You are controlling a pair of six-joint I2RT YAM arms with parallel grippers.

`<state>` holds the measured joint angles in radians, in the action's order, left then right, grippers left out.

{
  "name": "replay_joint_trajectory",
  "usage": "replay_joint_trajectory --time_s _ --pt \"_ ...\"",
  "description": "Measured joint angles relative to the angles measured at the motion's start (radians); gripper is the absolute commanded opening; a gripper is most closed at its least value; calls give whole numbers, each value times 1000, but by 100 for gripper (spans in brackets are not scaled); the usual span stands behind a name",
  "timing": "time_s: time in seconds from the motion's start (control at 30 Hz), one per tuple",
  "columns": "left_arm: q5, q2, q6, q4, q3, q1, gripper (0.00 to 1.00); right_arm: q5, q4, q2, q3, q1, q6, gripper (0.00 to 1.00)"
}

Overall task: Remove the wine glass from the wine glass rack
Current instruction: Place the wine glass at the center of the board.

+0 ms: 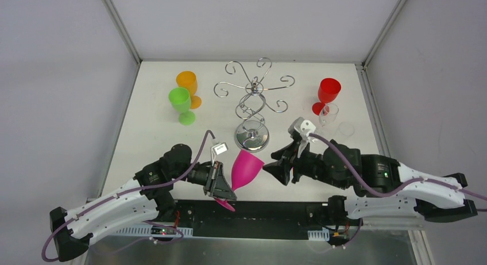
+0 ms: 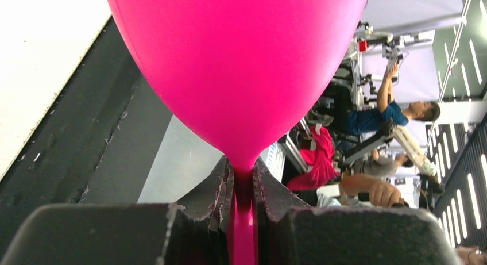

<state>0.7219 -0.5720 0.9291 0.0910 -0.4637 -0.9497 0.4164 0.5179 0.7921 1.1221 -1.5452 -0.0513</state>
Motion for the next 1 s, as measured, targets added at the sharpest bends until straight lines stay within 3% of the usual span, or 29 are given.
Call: replay_joint_trajectory --time_s 0.4,1.0 --pt "157 44 -108 22 -34 0 0 -353 84 45 69 274 -174 53" --pt "216 68 -163 26 -48 0 0 -677 37 141 80 349 -233 51"
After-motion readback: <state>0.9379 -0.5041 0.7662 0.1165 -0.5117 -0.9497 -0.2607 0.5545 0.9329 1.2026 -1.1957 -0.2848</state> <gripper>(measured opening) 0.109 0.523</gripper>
